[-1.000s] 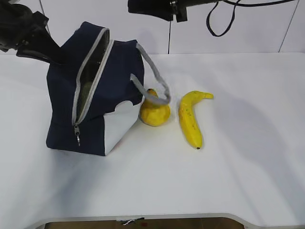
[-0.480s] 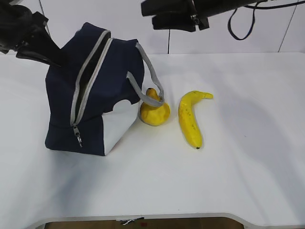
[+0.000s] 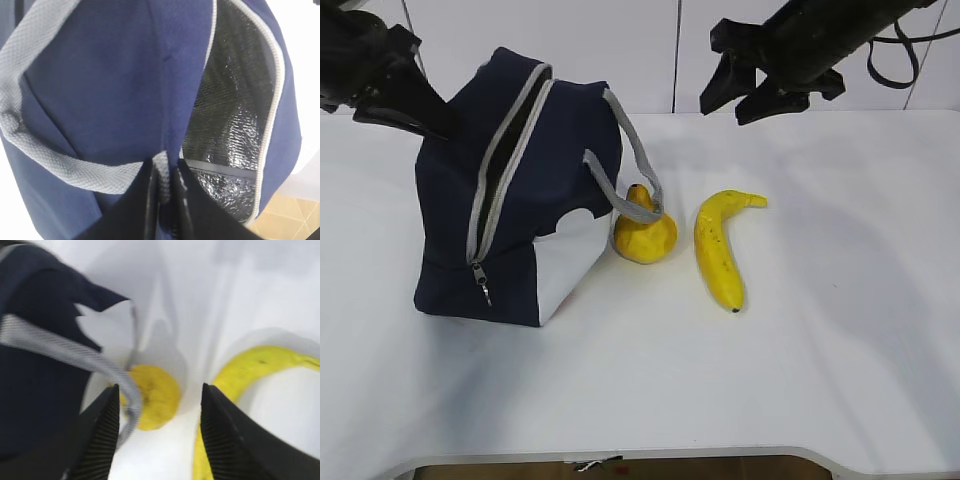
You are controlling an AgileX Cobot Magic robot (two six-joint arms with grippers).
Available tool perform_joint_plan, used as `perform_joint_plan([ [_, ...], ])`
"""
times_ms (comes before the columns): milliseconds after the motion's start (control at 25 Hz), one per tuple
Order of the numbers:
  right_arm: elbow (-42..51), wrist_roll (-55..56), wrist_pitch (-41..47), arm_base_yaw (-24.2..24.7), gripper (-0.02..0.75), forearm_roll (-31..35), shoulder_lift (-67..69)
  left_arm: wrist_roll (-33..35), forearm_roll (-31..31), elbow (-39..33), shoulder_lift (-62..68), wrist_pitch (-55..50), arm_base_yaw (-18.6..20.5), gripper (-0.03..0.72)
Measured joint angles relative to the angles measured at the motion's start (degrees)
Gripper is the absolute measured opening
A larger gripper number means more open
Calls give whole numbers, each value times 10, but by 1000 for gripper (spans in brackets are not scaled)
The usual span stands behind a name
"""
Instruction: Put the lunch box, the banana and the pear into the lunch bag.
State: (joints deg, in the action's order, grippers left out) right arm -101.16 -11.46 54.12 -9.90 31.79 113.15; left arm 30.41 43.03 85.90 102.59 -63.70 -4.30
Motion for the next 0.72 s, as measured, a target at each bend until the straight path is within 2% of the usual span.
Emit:
perform_joint_plan([
  [120,0,62,-4,-13,438,-61,1,0,0,0,0,0,0,27],
  [400,0,118,-2,-62,498,-144,52,0,0,0,0,0,0,27],
  [720,0,162,-2,-66,503,-194,92,0,0,0,0,0,0,27],
])
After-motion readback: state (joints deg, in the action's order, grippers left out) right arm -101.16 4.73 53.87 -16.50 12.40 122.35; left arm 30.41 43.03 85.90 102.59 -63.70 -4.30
